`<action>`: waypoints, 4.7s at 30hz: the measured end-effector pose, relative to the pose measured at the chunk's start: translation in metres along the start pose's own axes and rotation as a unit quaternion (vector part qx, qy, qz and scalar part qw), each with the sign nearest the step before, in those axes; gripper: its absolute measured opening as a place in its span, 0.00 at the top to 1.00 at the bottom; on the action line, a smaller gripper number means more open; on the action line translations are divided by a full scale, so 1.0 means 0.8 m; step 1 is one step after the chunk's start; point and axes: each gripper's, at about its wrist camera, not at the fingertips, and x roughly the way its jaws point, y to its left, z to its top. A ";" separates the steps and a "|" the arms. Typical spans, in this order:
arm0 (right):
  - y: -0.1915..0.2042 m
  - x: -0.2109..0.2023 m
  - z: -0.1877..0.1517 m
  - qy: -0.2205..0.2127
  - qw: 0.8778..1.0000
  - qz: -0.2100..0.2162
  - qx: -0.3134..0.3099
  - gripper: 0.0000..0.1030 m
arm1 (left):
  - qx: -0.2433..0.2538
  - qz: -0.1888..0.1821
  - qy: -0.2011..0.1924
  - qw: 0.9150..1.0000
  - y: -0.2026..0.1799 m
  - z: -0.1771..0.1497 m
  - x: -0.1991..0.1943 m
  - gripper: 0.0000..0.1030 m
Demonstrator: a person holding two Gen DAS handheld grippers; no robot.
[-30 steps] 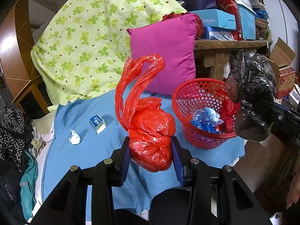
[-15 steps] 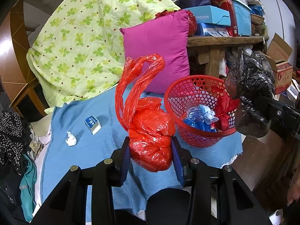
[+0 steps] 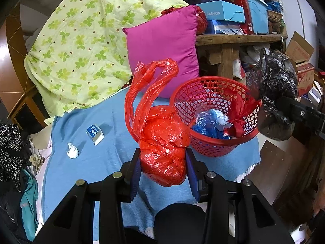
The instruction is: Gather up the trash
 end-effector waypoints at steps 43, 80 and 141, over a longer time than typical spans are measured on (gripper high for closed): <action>-0.100 0.119 0.060 0.017 0.993 -0.018 0.120 0.41 | -0.017 -0.213 0.039 0.976 -0.021 0.070 0.119 0.40; 0.202 0.252 -0.023 0.162 0.979 0.083 -0.092 0.41 | -0.232 -0.013 0.092 0.968 0.294 -0.190 0.140 0.38; 0.229 0.245 -0.008 0.121 0.977 0.117 -0.128 0.42 | -0.197 -0.025 -0.029 0.980 0.273 -0.067 0.051 0.76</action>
